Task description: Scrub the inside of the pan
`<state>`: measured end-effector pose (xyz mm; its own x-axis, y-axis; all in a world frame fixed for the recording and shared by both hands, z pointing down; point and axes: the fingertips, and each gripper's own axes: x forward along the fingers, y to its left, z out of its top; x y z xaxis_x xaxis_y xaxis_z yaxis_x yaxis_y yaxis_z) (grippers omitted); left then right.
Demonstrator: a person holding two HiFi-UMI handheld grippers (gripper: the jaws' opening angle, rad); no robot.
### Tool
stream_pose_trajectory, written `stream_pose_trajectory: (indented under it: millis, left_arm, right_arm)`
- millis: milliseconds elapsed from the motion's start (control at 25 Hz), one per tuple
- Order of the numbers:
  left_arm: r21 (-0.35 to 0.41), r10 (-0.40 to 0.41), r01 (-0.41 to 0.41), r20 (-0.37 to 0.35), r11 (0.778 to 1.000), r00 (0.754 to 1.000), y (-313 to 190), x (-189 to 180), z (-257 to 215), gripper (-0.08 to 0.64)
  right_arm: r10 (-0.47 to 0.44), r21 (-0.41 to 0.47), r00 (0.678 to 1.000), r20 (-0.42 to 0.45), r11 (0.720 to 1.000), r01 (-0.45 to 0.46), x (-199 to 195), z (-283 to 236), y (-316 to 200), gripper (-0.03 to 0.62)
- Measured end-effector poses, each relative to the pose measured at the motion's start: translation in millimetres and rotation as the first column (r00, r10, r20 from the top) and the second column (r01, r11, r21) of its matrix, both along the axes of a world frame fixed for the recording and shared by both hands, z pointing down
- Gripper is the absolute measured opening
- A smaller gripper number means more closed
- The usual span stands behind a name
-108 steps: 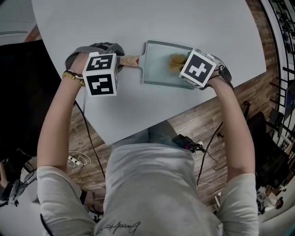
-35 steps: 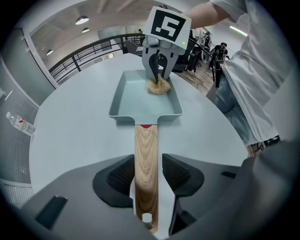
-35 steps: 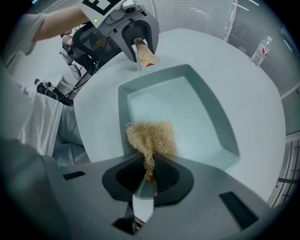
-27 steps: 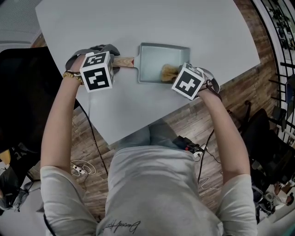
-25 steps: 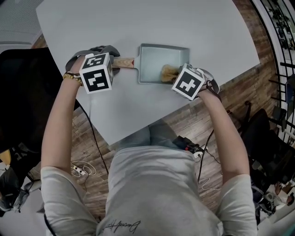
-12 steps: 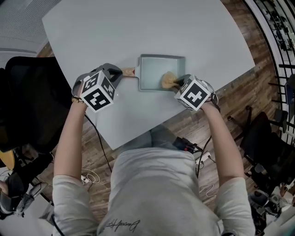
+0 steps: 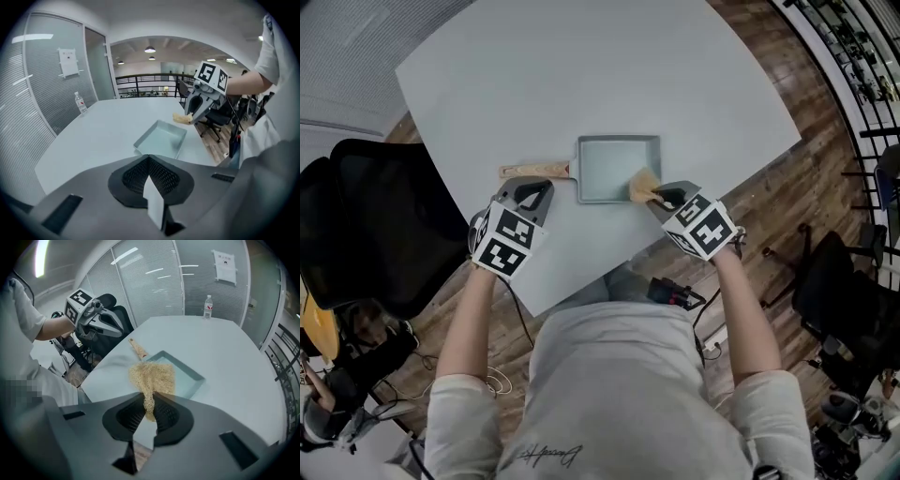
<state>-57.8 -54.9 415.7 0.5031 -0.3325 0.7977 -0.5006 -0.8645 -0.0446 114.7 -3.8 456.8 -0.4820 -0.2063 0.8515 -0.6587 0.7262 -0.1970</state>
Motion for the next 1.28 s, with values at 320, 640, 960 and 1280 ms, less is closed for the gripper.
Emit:
stream_pose_trajectory:
  millis: [320, 640, 960, 1280]
  left_arm:
    - [-0.029, -0.220, 0.218, -0.165, 0.975, 0.961, 34, 10, -37, 0.009]
    - [-0.048, -0.335, 0.341, -0.359, 0.939, 0.871, 53, 36, -60, 0.009]
    - [0.017, -0.367, 0.404, -0.382, 0.915, 0.848, 49, 34, -67, 0.009]
    - [0.016, -0.373, 0.409, -0.378, 0.913, 0.847, 53, 32, -67, 0.010]
  right_arm:
    - [0.071, 0.100, 0.995, 0.072, 0.992, -0.078, -2, -45, 15, 0.054]
    - [0.223, 0.109, 0.948, 0.226, 0.961, -0.253, -3, -64, 24, 0.054]
    - [0.234, 0.129, 0.928, 0.288, 0.951, -0.280, -28, -71, 27, 0.054]
    - [0.213, 0.129, 0.924, 0.317, 0.956, -0.265, -42, -75, 30, 0.054]
